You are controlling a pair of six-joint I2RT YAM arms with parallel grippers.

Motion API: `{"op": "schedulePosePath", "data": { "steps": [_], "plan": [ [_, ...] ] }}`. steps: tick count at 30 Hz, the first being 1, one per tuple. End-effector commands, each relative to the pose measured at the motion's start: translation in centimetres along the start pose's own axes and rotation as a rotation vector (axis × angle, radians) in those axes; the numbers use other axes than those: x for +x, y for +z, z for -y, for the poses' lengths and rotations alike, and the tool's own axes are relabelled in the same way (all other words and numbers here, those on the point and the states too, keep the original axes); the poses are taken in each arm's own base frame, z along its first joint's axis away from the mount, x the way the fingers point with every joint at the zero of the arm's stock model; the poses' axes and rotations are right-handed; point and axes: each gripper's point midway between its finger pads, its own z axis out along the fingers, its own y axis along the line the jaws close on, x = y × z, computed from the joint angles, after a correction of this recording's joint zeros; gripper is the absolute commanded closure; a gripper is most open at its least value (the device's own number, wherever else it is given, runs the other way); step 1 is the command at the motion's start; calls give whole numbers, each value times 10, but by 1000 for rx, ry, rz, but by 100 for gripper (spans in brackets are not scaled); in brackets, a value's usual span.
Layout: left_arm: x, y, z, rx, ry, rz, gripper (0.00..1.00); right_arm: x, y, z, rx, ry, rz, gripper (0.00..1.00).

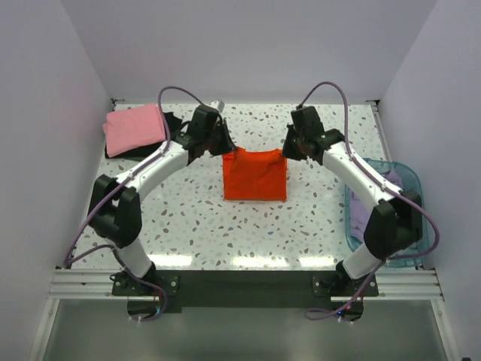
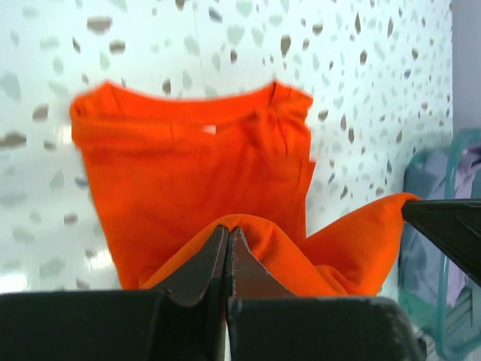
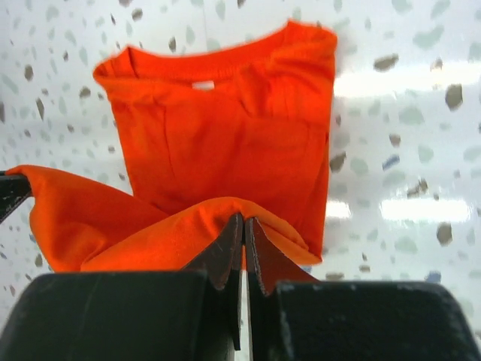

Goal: Fold and stack the t-shirts
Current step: Fold the tshirt, then neatly place the folded tshirt to the corner

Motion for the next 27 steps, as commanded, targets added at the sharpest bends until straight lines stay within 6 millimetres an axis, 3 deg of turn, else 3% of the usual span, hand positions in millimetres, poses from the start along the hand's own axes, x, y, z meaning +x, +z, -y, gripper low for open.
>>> {"op": "schedulePosePath", "data": {
  "steps": [1,2,3,4,5,6,7,8,10,11,12,14,15,17,18,21,22,24,26,27],
  "plan": [
    [-51,32,9,63,19,85,100,-45,29,-8,-63,1,44,100],
    [-58,41,1,58,5,83,100,-51,38,-8,-71,3,41,100],
    [-53,62,-12,39,-7,57,100,-54,60,-7,-58,-2,27,100],
    [-71,69,-14,50,-11,95,100,-61,71,-5,-69,5,25,93],
    [-77,78,-19,52,-17,106,100,-65,84,-3,-70,11,22,87],
    [-73,100,-33,44,-24,92,93,-81,89,-10,-91,15,35,79],
    [-91,106,-31,56,-24,124,84,-73,118,4,-55,21,-20,69],
    [-89,122,-50,50,-48,94,56,-89,119,-1,-55,15,-4,53],
    [-111,120,-57,83,-71,135,46,-90,132,7,-14,-22,-25,37],
    [-115,118,-61,85,-73,148,42,-93,129,8,-1,-31,-18,25],
    [-129,104,-59,84,-65,189,35,-99,124,8,2,-38,-3,20],
    [-136,91,-69,49,-54,227,31,-107,110,9,12,-44,31,19],
    [-142,76,-64,48,-49,254,32,-99,110,15,33,-45,19,19],
    [-135,70,-71,9,-56,248,35,-97,99,20,60,-48,34,19],
    [-132,63,-69,2,-56,243,39,-80,102,31,88,-48,1,19],
    [-107,60,-74,-65,-48,190,48,-56,94,37,90,-63,-14,19],
    [-92,62,-76,-89,-42,162,49,-49,92,32,78,-77,-13,20],
    [-83,57,-76,-111,-43,164,50,-36,90,32,85,-103,-11,20],
    [-59,60,-72,-92,-41,125,45,-25,92,25,90,-141,-19,21],
    [-56,58,-67,-79,-34,128,37,-20,96,25,99,-153,-29,21]
  ]
}}
